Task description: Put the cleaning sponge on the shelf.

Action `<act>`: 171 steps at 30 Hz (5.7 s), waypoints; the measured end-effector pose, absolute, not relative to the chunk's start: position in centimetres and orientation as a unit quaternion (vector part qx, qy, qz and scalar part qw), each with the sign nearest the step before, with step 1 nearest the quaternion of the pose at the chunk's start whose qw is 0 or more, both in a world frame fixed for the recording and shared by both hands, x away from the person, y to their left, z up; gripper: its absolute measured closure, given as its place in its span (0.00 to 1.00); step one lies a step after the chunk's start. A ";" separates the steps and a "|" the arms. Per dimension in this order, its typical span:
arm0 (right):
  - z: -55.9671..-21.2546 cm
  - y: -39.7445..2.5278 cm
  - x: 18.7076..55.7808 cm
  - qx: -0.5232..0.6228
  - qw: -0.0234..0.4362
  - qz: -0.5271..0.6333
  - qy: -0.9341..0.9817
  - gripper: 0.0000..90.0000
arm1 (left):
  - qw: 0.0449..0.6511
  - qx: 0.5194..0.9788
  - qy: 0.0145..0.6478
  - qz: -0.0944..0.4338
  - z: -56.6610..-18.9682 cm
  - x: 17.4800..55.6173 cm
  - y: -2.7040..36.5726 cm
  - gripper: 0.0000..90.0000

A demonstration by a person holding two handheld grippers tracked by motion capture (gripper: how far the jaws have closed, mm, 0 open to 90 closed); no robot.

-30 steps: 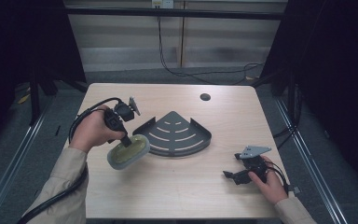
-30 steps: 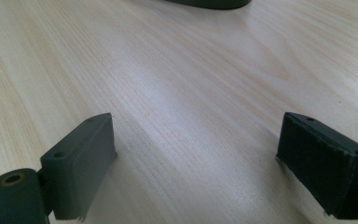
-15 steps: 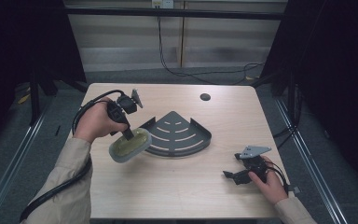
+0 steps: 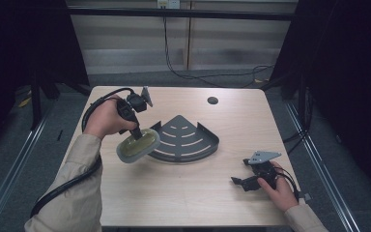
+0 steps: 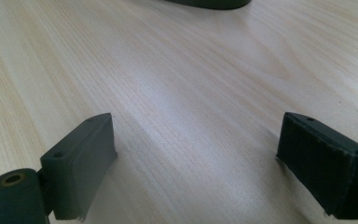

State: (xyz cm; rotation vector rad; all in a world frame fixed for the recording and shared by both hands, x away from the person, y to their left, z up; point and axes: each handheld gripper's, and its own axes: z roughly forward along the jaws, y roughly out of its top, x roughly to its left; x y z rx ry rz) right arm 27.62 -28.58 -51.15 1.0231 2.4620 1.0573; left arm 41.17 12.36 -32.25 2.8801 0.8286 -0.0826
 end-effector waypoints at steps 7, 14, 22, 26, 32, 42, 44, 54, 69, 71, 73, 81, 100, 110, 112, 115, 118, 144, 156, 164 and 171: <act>-51.1 -28.6 27.6 0.354 0.137 0.364 0.850 0.12 | 0.067 0.959 0.273 -0.031 -32.3 41.8 11.9 0.79; -51.1 -28.6 27.6 0.354 0.137 0.364 0.850 0.12 | 0.069 0.959 0.274 -0.028 -32.4 42.5 11.7 0.79; -51.1 -28.6 27.6 0.354 0.137 0.364 0.850 0.12 | 0.074 0.957 0.279 -0.027 -32.5 42.9 11.3 0.79; -51.1 -28.6 27.6 0.354 0.137 0.364 0.850 0.12 | 0.075 0.957 0.278 -0.027 -32.5 43.1 11.2 0.79; -51.1 -28.6 27.6 0.354 0.137 0.364 0.850 0.12 | 0.077 0.958 0.276 -0.028 -32.6 43.6 10.8 0.79; -51.1 -28.6 27.6 0.354 0.137 0.364 0.850 0.12 | 0.070 0.959 0.272 -0.029 -32.9 44.3 10.3 0.79; -51.1 -28.6 27.6 0.354 0.137 0.365 0.850 0.12 | 0.068 0.960 0.271 -0.031 -32.9 44.4 10.2 0.79; -51.1 -28.6 27.6 0.354 0.137 0.364 0.850 0.12 | 0.074 0.958 0.275 -0.029 -33.1 45.1 9.7 0.79; -51.1 -28.6 27.6 0.354 0.137 0.365 0.850 0.12 | 0.080 0.956 0.278 -0.035 -33.6 46.1 8.9 0.79; -51.1 -28.6 27.6 0.354 0.137 0.365 0.850 0.12 | 0.082 0.956 0.281 -0.034 -33.6 46.2 8.7 0.79; -51.1 -28.6 27.6 0.354 0.137 0.364 0.850 0.12 | 0.077 0.957 0.277 -0.033 -33.7 46.3 8.7 0.79; -51.1 -28.6 27.6 0.354 0.137 0.364 0.851 0.12 | 0.082 0.957 0.278 -0.033 -33.8 46.7 8.5 0.79; -51.1 -28.6 27.6 0.354 0.137 0.365 0.850 0.12 | 0.088 0.956 0.278 -0.029 -34.6 47.5 7.0 0.79; -51.1 -28.6 27.6 0.354 0.137 0.365 0.850 0.12 | 0.088 0.956 0.276 -0.033 -35.5 47.8 6.5 0.79; -51.2 -28.6 27.6 0.354 0.136 0.365 0.850 0.12 | 0.089 0.955 0.280 -0.034 -35.7 47.8 6.4 0.79; -51.2 -28.6 27.6 0.354 0.136 0.365 0.850 0.12 | 0.086 0.956 0.277 -0.034 -35.9 47.9 6.2 0.80; -51.2 -28.6 27.6 0.354 0.136 0.366 0.850 0.12 | 0.090 0.954 0.284 -0.036 -36.1 47.9 6.0 0.79; -51.1 -28.6 27.6 0.354 0.137 0.365 0.850 0.12 | 0.089 0.951 0.294 -0.036 -38.2 48.5 5.5 0.79; -51.2 -28.6 27.6 0.354 0.136 0.366 0.850 0.12 | 0.082 0.952 0.293 -0.034 -39.3 48.8 5.7 0.79; -51.2 -28.6 27.6 0.354 0.137 0.366 0.850 0.12 | 0.084 0.949 0.303 -0.030 -39.9 48.8 6.0 0.79; -51.2 -28.6 27.6 0.354 0.137 0.365 0.850 0.12 | 0.083 0.949 0.304 -0.028 -40.3 48.8 5.9 0.79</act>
